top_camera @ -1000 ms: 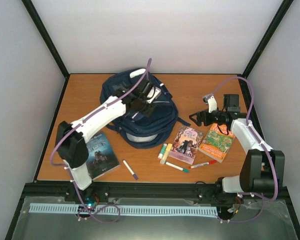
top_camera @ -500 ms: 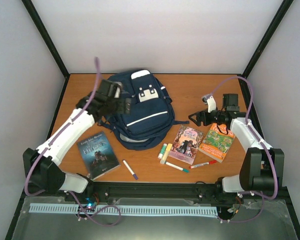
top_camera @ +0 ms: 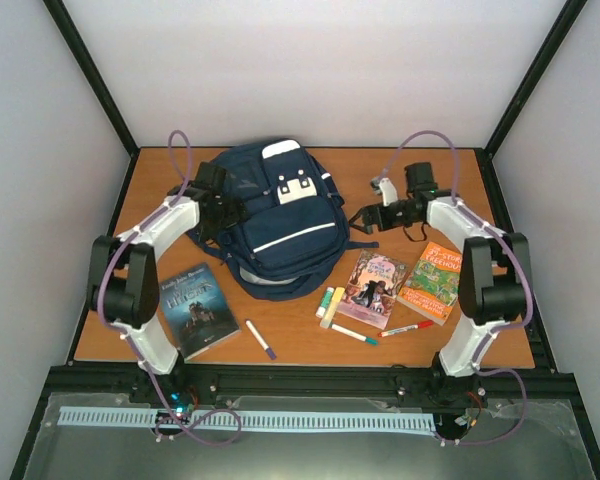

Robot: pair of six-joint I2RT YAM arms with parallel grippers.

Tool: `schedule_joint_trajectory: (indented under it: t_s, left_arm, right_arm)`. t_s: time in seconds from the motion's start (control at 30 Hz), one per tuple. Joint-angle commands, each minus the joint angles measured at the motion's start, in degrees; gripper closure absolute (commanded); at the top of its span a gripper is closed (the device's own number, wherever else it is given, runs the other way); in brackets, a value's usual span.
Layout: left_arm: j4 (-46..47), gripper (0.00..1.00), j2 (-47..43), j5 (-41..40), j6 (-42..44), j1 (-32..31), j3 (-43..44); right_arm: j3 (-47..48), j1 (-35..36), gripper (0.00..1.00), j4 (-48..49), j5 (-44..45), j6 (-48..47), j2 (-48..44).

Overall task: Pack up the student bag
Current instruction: Adjust the student bag at the center of the board, then pick up the book from the center of the board.

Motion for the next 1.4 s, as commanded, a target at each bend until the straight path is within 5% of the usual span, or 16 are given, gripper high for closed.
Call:
schedule_joint_trajectory:
  t_s: [0.0,0.23,0.37,0.53,0.8,1.0,1.37]
  left_arm:
    - [4.17,0.00,8.16,5.80,-1.89,0.45,5.86]
    - [9.25,0.03,21.02,15.75,1.26,-2.13,15.96]
    - [6.58,0.03,25.71,15.31,3.22,-4.28,23.89]
    - [1.36,0.01,26.06,10.59,2.82,-4.84,28.65]
    - [-6.66,0.00,0.79,-1.50,0.44,-4.84,12.86]
    - [-11.14,0.00,-19.67,-5.63,-1.59,-4.61,-4.49]
    - [-22.64,0.00,-43.18,-12.16,-4.52,-2.94,-19.77]
  right_arm:
    - [2.44,4.56,0.06,-2.41,0.59,1.99,5.76]
    - [2.25,8.54,0.17,-4.16,0.61,-1.13,7.86]
    - [0.90,8.57,0.34,-6.68,1.28,-4.43,6.75]
    - [-0.82,8.46,0.34,-9.32,2.74,-6.64,4.42]
    - [-2.25,8.36,0.20,-14.34,11.22,-8.45,-10.54]
    - [-1.81,8.88,0.20,-17.04,5.50,-9.40,-19.16]
    - [0.69,17.64,0.25,-14.17,-0.10,-6.16,-16.28]
